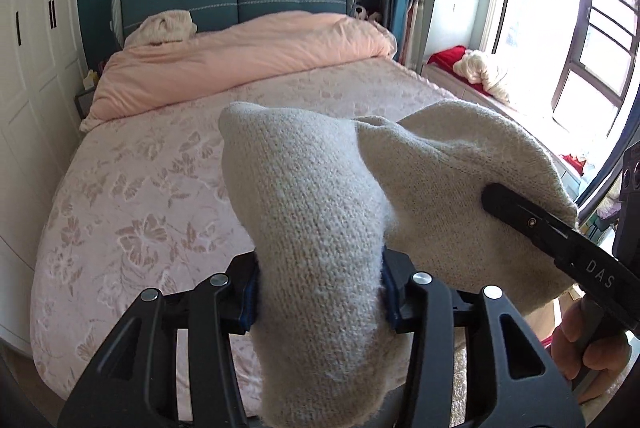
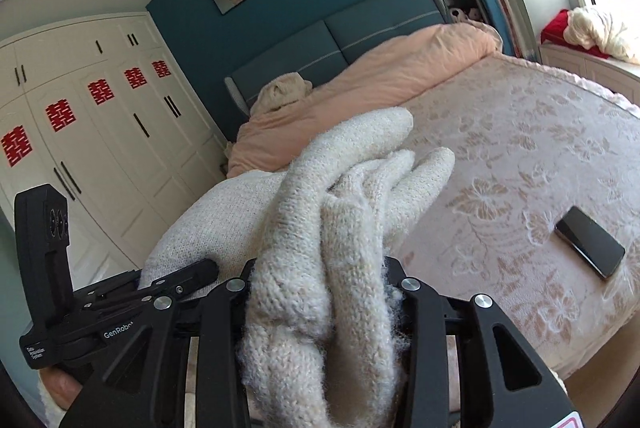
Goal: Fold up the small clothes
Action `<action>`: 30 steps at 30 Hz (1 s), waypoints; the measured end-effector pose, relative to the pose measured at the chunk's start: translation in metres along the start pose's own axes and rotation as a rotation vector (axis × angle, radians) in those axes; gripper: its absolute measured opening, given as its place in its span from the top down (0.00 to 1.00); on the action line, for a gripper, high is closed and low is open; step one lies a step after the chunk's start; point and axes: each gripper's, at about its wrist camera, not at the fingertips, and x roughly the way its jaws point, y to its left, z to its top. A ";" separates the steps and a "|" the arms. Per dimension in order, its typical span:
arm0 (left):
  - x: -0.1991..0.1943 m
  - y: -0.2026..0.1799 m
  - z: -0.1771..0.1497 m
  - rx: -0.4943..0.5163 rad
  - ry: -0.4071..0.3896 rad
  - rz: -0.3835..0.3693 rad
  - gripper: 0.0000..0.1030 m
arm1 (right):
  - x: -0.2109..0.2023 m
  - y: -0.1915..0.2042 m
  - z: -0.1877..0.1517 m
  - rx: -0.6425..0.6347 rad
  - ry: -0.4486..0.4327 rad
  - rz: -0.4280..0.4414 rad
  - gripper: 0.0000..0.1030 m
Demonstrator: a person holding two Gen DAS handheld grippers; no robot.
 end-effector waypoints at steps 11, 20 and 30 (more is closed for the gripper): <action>-0.049 0.106 0.011 -0.048 -0.167 0.042 0.47 | 0.082 0.054 -0.008 -0.017 0.021 0.139 0.57; 0.114 0.217 -0.182 -0.370 0.247 0.160 0.28 | 0.185 -0.052 -0.184 0.220 0.463 -0.115 0.42; 0.165 0.257 -0.192 -0.646 0.252 0.035 0.10 | 0.284 -0.057 -0.163 0.219 0.593 -0.114 0.18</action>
